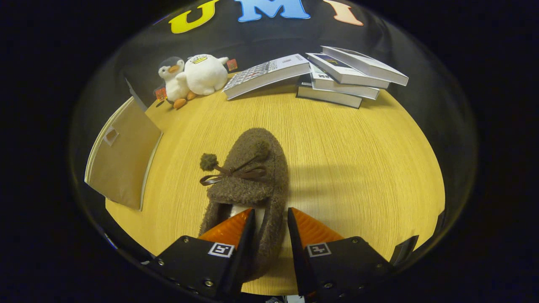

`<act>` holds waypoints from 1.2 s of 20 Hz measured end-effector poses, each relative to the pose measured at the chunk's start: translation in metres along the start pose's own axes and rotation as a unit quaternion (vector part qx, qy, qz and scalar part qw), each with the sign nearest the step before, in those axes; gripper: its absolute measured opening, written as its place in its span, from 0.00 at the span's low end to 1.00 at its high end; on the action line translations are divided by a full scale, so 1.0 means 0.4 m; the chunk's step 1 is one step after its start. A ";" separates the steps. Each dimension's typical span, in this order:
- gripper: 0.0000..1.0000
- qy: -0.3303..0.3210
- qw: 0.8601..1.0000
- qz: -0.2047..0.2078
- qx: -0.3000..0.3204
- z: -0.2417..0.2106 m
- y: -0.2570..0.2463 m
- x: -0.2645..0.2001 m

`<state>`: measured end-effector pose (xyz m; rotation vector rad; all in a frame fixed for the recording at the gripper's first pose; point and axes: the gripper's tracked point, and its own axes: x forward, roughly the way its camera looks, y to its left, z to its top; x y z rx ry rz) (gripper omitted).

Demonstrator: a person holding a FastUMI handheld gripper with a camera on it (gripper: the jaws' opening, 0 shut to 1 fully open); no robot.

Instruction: Open the storage box then place both shoes into the box .Put the left shoe in first, then the right shoe, with the right side of both shoes facing outward in a uniform manner.

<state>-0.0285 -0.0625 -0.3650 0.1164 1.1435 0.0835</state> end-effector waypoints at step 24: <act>0.00 -0.040 0.992 0.050 0.109 0.147 0.167 -0.168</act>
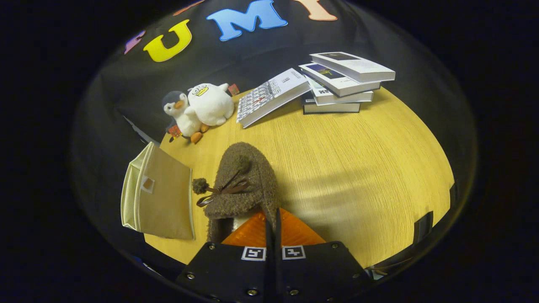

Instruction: Open the storage box then place both shoes into the box .Put the left shoe in first, then the right shoe, with the right side of both shoes facing outward in a uniform manner.

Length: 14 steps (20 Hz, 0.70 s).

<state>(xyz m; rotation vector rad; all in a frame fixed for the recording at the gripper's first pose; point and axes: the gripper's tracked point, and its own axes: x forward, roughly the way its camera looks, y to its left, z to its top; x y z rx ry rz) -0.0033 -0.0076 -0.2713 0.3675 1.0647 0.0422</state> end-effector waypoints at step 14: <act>0.00 -0.029 0.998 0.052 -0.003 0.085 0.305 -0.076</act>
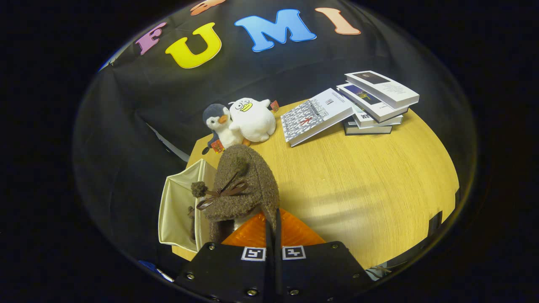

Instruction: Open the storage box then place both shoes into the box .Put the left shoe in first, then the right shoe, with the right side of both shoes facing outward in a uniform manner.

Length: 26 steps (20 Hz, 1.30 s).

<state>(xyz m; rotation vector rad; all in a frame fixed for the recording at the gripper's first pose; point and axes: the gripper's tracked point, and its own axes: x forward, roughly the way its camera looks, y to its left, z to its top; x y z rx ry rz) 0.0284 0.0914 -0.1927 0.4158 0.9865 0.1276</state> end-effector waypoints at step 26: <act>0.02 0.003 0.999 0.046 -0.006 -0.078 0.425 0.172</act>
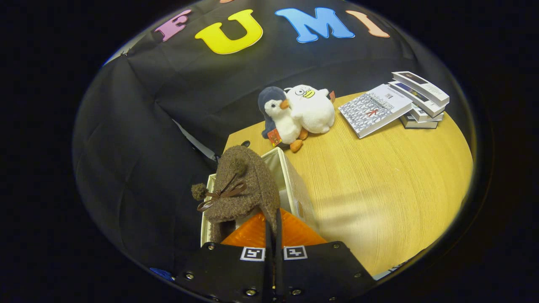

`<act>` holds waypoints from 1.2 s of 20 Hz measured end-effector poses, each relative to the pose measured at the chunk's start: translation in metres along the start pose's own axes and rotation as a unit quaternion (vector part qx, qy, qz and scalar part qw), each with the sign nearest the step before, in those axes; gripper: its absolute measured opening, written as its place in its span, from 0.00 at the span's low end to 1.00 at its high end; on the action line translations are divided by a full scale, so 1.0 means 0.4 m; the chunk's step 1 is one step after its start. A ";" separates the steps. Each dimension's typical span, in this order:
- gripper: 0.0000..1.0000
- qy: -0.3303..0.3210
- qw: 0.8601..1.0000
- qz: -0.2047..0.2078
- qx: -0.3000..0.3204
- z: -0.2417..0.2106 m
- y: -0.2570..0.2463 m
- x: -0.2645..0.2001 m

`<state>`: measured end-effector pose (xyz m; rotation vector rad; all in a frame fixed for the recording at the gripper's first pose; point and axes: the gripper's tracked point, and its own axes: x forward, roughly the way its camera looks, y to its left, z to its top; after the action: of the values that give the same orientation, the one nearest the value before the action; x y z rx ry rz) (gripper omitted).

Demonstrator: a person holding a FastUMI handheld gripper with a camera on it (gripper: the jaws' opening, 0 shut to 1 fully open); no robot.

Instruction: Open the storage box then place both shoes into the box .Put the left shoe in first, then the right shoe, with the right side of both shoes facing outward in a uniform manner.

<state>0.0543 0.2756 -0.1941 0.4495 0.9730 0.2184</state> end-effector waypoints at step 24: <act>0.98 -0.257 0.950 0.008 -0.178 0.281 -0.220 -0.450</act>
<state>0.0472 0.0998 -0.0463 0.1638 0.4038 0.2690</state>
